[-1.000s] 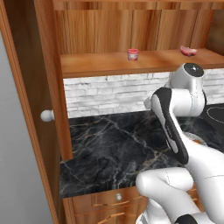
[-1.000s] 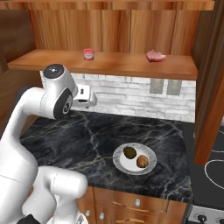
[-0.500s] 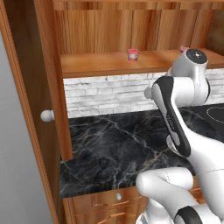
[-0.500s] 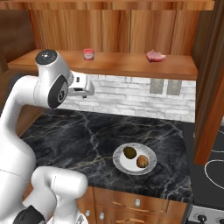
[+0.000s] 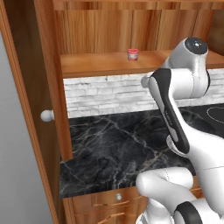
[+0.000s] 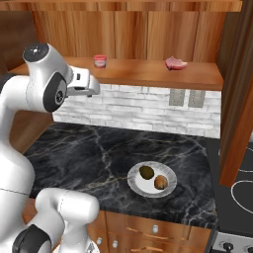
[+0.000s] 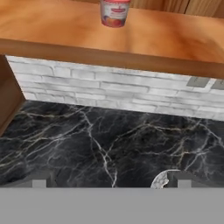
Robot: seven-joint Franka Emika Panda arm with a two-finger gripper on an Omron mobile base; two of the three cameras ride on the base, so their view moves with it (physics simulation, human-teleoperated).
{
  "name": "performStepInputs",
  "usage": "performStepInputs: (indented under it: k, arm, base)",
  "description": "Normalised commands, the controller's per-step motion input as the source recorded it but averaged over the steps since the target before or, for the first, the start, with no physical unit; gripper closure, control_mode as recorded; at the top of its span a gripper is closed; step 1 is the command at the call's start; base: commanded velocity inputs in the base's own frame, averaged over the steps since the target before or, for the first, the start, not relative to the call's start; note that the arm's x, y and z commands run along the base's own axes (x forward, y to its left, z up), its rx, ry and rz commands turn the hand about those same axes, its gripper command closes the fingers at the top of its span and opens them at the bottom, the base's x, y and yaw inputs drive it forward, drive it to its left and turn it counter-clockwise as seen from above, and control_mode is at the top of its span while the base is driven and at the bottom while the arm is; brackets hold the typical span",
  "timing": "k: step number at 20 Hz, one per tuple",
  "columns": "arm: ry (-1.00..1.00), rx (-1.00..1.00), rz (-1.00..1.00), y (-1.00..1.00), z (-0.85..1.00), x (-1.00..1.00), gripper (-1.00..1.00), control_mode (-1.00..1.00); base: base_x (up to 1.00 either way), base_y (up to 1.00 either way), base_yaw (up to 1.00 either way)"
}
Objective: Pick the avocado and bread from the counter and place them on the plate. Then pick the jam from the cabinet and place it next to the plate. Lastly close the cabinet door.
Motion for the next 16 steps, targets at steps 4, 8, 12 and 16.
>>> performStepInputs:
  k: [4, 8, 12, 16]
  arm:
    - [-0.1, -0.01, -0.04, 0.05, 0.33, 0.0, -1.0, -1.0]
    - [-0.11, 0.0, -0.04, 0.0, 0.26, 0.0, -1.0, -1.0]
    - [-0.06, 0.0, -0.03, 0.0, 0.09, 0.1, -1.0, -1.0]
    - [0.0, 0.0, -0.02, 0.0, 0.0, 0.3, -1.0, -1.0]
  base:
    - [0.0, 0.0, 0.0]
    - [0.0, 0.0, 0.0]
    - [0.0, 0.0, 0.0]
    - [0.0, 0.0, 0.0]
